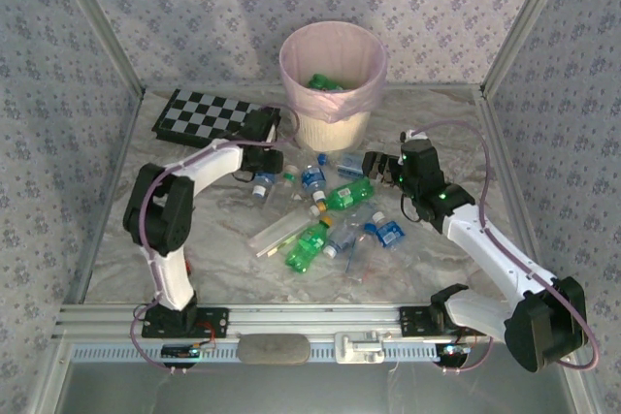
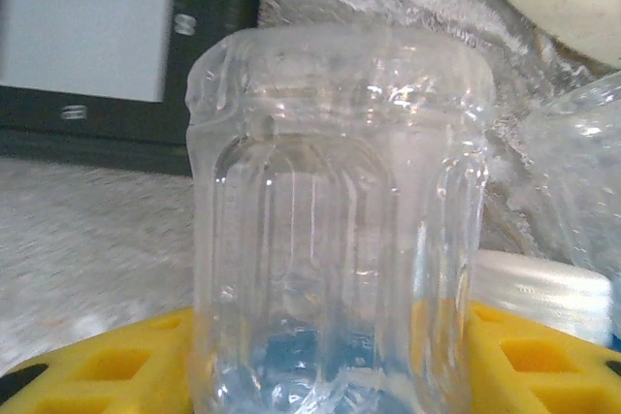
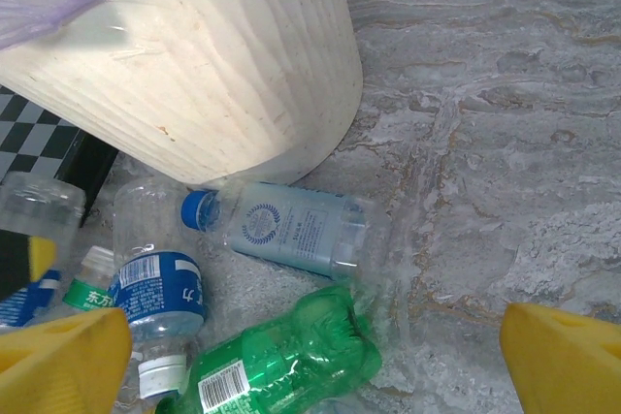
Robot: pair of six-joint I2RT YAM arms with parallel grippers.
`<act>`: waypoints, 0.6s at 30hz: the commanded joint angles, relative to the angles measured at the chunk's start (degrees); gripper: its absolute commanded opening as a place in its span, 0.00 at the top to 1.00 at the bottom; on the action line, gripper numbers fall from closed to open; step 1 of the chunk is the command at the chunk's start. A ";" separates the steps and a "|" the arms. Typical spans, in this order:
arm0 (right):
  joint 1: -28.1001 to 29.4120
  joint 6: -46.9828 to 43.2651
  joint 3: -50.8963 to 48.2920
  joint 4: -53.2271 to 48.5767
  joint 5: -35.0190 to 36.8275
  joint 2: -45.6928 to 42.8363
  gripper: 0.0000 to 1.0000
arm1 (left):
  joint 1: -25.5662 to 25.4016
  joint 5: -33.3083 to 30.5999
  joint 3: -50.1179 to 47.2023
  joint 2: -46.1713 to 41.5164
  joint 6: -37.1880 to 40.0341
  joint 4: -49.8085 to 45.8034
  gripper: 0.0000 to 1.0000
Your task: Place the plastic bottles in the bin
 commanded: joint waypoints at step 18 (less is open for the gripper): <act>-0.25 1.21 -1.68 3.11 -0.62 1.51 0.01 | 2.60 0.92 -2.95 -30.56 -4.13 8.22 0.46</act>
